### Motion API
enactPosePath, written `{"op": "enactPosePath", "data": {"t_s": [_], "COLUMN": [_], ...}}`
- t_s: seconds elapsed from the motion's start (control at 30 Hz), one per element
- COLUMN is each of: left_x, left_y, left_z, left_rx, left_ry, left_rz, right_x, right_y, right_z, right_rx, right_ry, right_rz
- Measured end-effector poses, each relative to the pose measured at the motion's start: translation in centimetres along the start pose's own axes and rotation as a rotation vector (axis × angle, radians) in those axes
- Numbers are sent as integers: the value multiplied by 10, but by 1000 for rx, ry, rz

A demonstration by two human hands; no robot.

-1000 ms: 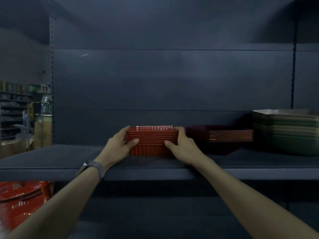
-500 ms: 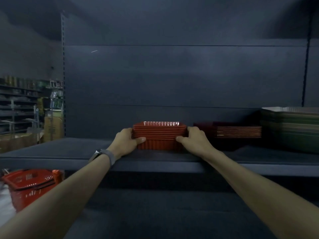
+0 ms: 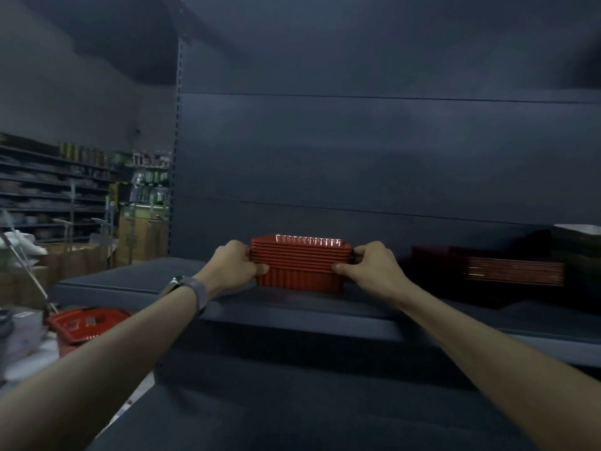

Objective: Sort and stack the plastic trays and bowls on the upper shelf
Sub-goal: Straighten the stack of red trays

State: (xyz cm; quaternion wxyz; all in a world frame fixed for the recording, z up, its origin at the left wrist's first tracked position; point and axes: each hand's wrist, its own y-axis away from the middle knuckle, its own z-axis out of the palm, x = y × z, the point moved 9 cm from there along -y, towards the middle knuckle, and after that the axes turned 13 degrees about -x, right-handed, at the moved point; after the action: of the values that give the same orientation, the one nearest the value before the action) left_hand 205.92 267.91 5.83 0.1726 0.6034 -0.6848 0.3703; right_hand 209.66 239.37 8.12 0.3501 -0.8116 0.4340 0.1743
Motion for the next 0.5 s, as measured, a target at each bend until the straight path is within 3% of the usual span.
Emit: {"op": "enactPosePath", "data": {"t_s": [0.5], "left_x": [-123], "left_y": [20], "left_z": [-114], "left_rx": [190], "left_ry": [107], "left_rz": [-225], "right_x": [-89], "right_y": [-71], "right_z": [117], "right_rx": [-114], "right_ry": [20], "right_rz": [-130]}}
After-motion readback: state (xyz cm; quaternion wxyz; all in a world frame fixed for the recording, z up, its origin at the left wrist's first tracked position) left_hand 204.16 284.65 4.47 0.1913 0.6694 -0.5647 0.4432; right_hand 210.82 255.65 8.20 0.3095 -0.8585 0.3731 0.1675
